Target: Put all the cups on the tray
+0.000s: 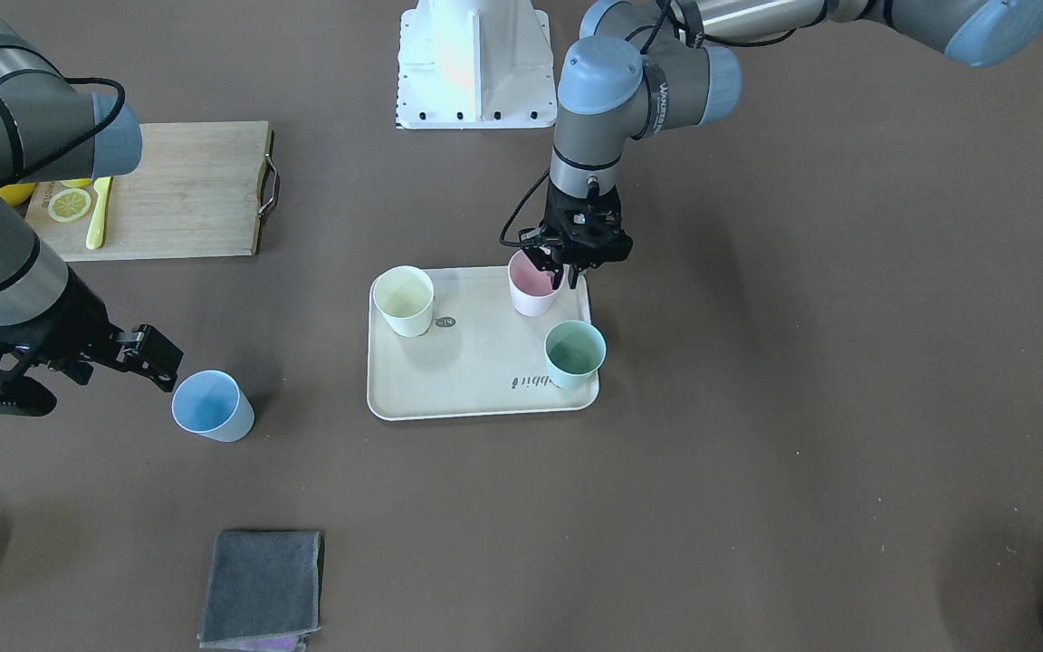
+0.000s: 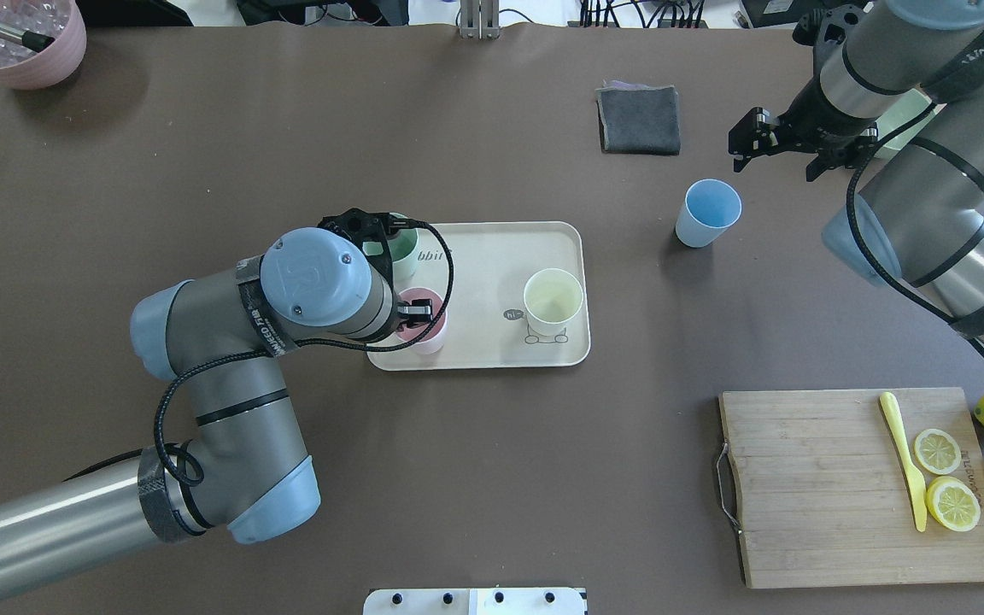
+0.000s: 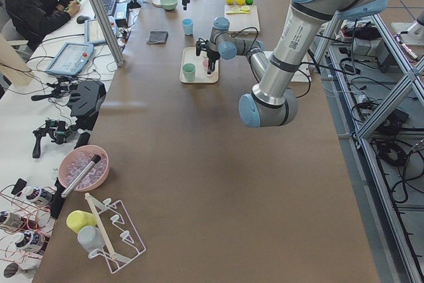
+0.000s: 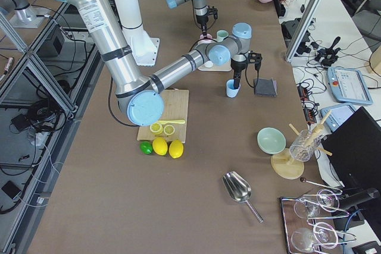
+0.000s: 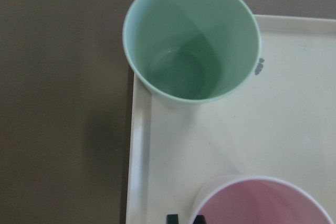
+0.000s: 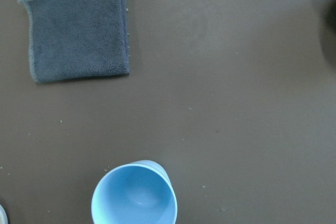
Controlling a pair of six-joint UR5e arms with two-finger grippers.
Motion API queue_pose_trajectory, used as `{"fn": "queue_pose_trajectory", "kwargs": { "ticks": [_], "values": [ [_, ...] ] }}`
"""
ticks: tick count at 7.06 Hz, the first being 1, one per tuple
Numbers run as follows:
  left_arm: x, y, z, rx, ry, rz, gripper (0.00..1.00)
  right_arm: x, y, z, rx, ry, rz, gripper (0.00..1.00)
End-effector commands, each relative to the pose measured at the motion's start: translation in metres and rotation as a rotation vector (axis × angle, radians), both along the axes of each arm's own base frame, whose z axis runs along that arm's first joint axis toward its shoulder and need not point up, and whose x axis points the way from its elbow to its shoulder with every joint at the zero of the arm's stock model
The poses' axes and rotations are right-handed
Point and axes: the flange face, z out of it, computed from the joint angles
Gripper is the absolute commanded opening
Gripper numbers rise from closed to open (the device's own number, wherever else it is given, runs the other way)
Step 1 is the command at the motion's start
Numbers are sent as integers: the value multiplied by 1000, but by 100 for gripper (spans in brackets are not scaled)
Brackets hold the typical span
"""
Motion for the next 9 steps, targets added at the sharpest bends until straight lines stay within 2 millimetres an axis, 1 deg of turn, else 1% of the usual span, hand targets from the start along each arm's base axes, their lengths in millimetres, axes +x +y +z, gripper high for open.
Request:
{"fn": "queue_pose_trajectory", "kwargs": {
  "ticks": [1, 2, 3, 4, 5, 6, 7, 8, 9],
  "values": [
    [-26, -11, -14, 6, 14, -15, 98, -4, -7, 1, -3, 9, 1, 100],
    [-45, -14, -23, -25, 15, -4, 98, -6, -12, 3, -2, 21, 7, 100],
    [-71, -18, -33, 2, 2, 31, 98, -12, -19, 4, -8, 29, 8, 100],
    [-100, -27, -40, 17, -24, 35, 98, -21, -25, 14, 1, 42, 11, 100],
    [-123, -40, -44, 5, -16, 46, 98, -47, -31, 50, 36, 35, 1, 100],
    [-126, -44, -43, -4, -16, 45, 98, -60, -28, 64, 47, 25, -13, 100],
    [-129, -46, -43, 5, -18, 48, 98, -57, -24, 51, 58, 1, -13, 100],
    [-128, -48, -41, 2, -22, 45, 98, -51, -15, 41, 69, -18, -19, 100],
    [-127, -50, -39, -1, -27, 44, 98, -50, -13, 40, 63, -28, -24, 100]
  ]
}}
